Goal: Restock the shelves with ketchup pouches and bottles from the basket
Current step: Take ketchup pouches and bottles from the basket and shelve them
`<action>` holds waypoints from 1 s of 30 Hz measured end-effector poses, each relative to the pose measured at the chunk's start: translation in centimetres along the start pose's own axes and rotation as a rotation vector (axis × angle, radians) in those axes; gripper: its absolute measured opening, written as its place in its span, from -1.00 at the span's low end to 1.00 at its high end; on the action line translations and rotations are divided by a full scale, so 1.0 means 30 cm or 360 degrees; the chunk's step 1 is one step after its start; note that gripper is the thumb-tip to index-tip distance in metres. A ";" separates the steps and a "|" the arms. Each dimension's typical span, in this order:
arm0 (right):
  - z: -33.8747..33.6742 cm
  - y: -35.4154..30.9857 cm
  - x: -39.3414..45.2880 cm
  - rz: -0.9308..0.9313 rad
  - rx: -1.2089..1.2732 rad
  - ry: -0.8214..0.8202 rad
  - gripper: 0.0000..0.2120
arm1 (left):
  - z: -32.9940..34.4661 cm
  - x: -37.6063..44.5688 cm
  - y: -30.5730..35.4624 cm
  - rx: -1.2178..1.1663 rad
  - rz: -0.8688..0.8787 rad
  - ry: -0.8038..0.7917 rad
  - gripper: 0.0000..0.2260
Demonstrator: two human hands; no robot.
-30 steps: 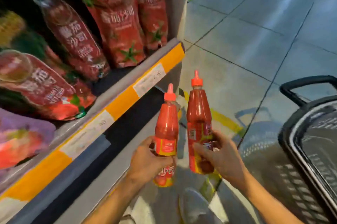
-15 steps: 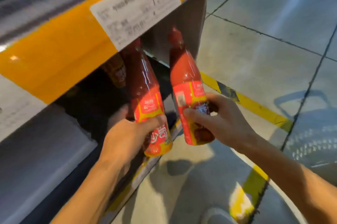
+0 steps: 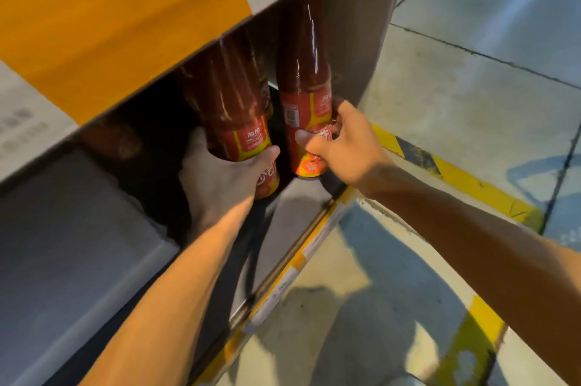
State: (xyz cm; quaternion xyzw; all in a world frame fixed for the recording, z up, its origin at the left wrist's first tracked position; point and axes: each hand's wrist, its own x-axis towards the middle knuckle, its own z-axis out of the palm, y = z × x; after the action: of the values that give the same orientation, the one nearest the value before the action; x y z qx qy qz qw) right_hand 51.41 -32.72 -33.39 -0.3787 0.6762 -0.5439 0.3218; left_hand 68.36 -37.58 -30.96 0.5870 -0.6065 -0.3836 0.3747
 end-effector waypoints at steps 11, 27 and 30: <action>0.030 0.013 0.041 -0.0060 -0.0181 -0.0086 -0.27 | 0.008 -0.016 -0.080 -0.0051 0.0193 -0.0073 -0.18; 0.054 0.062 0.074 -0.0015 -0.0450 0.0103 -0.33 | 0.043 0.039 -0.118 0.0057 0.0118 -0.0031 -0.35; 0.066 0.065 0.090 -0.0066 -0.0375 0.0079 -0.38 | 0.056 0.052 -0.112 -0.0004 0.0073 -0.0006 -0.37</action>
State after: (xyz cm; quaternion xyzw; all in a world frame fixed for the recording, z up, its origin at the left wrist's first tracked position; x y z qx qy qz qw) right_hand 51.42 -35.78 -35.77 -0.4143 0.7351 -0.4764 0.2470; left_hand 68.22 -39.16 -34.72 0.5718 -0.6200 -0.3767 0.3830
